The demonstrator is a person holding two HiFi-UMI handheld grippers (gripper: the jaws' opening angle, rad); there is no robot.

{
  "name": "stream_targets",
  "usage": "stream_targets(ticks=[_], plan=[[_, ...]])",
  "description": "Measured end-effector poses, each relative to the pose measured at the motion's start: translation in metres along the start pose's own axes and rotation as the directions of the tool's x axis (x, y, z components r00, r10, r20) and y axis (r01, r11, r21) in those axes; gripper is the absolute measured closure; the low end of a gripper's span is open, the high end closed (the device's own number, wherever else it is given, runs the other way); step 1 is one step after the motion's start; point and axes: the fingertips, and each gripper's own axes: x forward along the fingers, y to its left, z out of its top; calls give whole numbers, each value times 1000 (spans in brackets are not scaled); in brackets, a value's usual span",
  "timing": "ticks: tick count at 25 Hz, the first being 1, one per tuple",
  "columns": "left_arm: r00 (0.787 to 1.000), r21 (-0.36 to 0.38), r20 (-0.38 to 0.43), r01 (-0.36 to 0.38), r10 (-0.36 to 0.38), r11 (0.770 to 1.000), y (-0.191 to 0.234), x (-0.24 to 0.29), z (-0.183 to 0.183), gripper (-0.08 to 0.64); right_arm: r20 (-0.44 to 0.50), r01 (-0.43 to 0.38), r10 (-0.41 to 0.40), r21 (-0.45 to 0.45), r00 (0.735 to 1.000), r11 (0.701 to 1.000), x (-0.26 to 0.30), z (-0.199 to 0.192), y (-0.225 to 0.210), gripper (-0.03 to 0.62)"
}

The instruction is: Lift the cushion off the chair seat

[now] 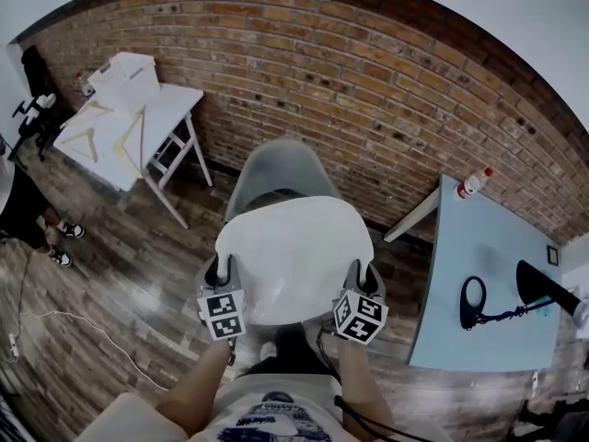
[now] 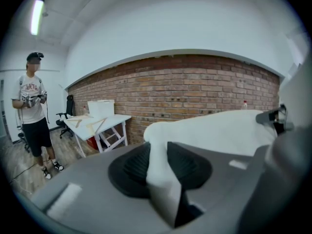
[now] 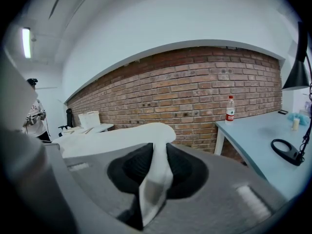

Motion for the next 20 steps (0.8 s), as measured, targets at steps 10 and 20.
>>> stream_targets(ticks=[10, 20], plan=[[1000, 0, -12, 5, -5, 1000, -1, -3, -2, 456, -5, 0, 0, 6, 1000, 1000, -1, -4, 0, 517], [1000, 2, -25, -3, 3, 1000, 5, 12, -7, 456, -20, -5, 5, 6, 1000, 1000, 17, -10, 4, 517]])
